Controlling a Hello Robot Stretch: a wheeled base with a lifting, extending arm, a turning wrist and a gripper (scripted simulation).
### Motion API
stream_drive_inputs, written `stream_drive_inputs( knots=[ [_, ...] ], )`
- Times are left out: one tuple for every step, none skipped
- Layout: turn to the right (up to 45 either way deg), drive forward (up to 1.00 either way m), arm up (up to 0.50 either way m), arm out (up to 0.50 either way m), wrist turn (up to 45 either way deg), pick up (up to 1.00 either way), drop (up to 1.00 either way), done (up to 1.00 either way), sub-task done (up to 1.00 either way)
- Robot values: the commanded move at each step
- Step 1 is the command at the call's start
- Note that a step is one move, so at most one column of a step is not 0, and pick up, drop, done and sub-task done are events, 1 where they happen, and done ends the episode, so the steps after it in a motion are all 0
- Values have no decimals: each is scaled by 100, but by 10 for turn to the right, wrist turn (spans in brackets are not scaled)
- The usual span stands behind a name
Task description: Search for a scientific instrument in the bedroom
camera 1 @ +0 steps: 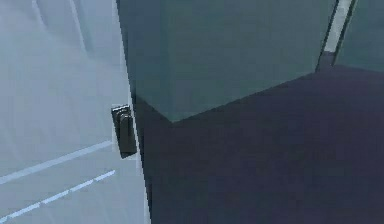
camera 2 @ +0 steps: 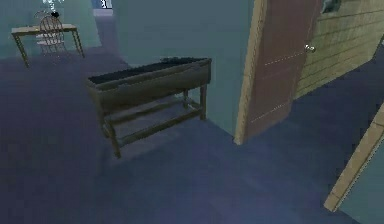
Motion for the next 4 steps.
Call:
stream_drive_inputs(
  knots=[
    [0,15,0,0,0,0,0,0,0],
    [-450,0,0,0,0,0,0,0,0],
    [-450,0,0,0,0,0,0,0,0],
    [-60,0,0,0,0,0,0,0,0]
  ],
)
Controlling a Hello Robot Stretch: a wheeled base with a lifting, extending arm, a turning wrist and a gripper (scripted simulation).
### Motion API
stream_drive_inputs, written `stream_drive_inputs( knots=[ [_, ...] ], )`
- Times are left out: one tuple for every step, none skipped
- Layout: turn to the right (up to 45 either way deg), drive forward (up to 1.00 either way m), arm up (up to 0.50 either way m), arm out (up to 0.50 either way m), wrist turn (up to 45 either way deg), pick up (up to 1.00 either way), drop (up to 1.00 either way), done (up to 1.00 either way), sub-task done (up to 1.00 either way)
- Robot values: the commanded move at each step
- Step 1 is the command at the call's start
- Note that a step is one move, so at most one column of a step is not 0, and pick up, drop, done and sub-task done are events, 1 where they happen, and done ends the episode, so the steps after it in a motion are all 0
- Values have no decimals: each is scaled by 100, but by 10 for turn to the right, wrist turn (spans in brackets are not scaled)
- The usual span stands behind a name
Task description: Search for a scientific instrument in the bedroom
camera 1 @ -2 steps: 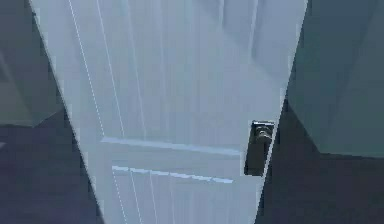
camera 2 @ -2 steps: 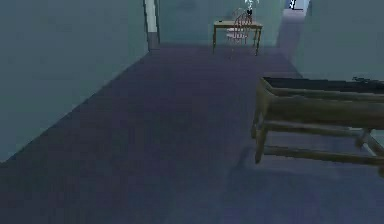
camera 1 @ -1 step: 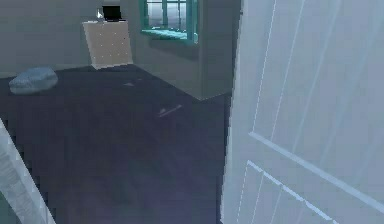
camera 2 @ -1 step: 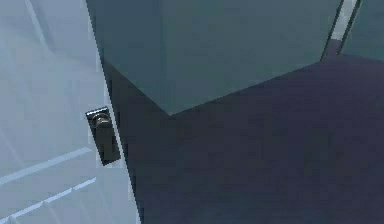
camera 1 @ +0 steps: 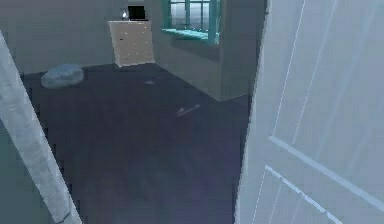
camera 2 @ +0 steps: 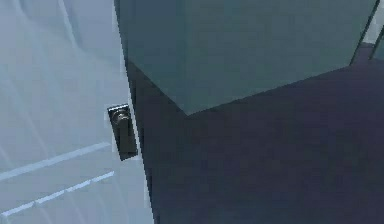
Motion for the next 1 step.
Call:
stream_drive_inputs(
  knots=[
    [0,65,0,0,0,0,0,0,0]
  ],
)
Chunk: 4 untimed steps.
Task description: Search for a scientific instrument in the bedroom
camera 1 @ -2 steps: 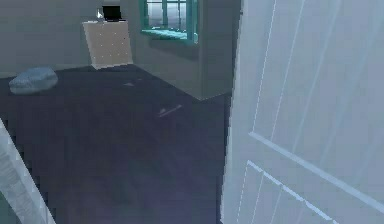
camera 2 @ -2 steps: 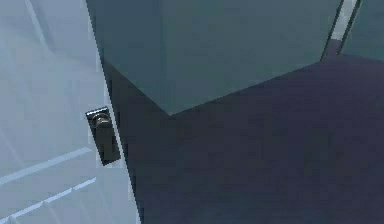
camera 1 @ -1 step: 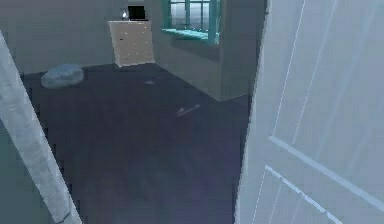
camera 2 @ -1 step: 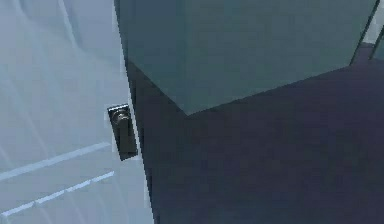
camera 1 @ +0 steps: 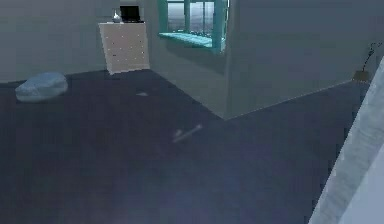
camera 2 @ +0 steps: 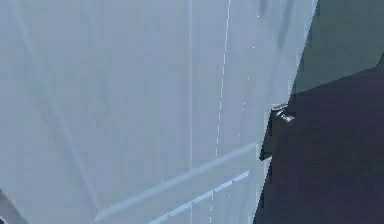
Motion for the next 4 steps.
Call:
stream_drive_inputs(
  knots=[
    [-450,0,0,0,0,0,0,0,0],
    [-150,0,0,0,0,0,0,0,0],
    [0,60,0,0,0,0,0,0,0],
    [-330,0,0,0,0,0,0,0,0]
  ],
)
